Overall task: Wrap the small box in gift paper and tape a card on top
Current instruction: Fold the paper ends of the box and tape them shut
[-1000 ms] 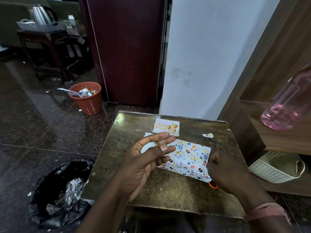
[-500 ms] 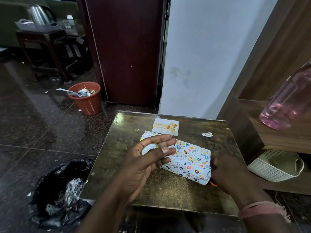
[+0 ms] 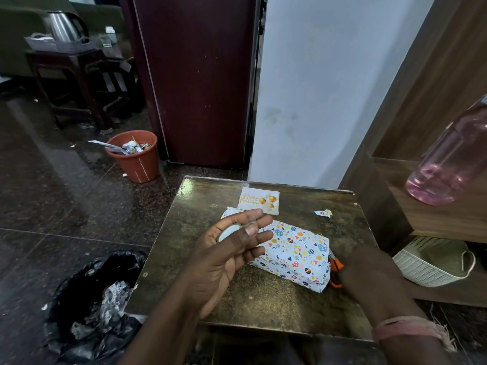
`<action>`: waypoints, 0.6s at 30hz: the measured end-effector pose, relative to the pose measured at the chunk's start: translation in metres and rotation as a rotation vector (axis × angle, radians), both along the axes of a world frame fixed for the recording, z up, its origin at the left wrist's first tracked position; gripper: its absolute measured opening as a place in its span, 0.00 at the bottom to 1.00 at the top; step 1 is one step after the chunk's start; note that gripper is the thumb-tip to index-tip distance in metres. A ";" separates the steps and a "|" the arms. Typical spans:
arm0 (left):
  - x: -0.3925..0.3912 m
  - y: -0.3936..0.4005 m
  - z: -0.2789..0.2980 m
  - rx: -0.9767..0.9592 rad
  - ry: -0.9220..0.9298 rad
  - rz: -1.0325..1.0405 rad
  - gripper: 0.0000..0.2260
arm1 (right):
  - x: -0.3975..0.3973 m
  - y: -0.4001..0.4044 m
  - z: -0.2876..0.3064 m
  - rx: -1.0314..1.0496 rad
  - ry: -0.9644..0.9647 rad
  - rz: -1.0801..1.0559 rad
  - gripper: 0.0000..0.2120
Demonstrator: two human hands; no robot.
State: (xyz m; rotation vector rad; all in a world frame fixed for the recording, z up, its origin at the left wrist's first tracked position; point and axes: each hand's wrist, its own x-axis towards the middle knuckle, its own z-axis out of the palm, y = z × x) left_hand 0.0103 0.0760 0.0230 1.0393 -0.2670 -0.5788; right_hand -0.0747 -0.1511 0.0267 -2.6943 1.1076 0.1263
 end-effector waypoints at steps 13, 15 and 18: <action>0.000 0.000 0.002 -0.016 0.004 -0.034 0.38 | -0.010 0.012 0.082 0.480 -0.615 0.038 0.12; 0.001 -0.002 0.001 -0.020 0.014 -0.045 0.40 | -0.006 0.022 0.080 0.762 -0.557 0.091 0.08; 0.002 -0.001 0.002 -0.049 0.045 -0.056 0.45 | 0.001 0.031 0.073 1.103 -0.445 0.152 0.08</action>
